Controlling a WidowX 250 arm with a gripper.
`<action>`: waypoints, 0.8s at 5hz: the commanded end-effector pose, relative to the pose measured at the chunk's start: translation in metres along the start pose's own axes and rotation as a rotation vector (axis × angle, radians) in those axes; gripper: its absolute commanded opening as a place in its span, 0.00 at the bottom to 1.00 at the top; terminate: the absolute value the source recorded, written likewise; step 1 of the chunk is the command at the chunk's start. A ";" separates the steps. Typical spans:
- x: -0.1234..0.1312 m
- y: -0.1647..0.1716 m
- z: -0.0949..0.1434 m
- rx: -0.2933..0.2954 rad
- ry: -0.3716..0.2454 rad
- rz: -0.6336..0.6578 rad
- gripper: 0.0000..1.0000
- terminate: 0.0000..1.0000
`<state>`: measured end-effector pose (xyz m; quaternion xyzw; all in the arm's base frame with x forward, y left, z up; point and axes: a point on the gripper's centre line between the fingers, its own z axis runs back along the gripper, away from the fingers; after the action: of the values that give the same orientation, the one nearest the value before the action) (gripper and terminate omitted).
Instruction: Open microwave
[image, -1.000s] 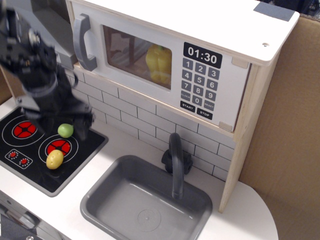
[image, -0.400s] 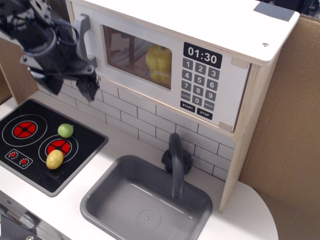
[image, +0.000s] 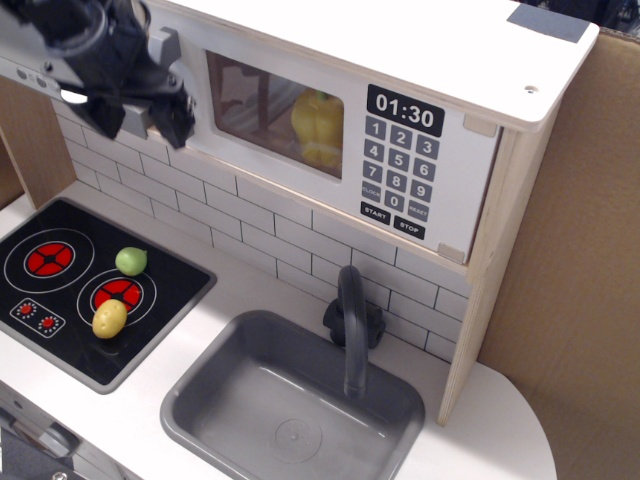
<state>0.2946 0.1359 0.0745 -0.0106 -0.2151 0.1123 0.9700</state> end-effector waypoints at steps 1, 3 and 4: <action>0.031 0.006 0.005 0.008 -0.020 0.021 1.00 0.00; 0.025 0.000 0.001 -0.025 -0.014 -0.103 0.00 0.00; 0.025 -0.002 -0.001 -0.033 -0.016 -0.148 0.00 0.00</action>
<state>0.3159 0.1390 0.0750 -0.0160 -0.2128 0.0433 0.9760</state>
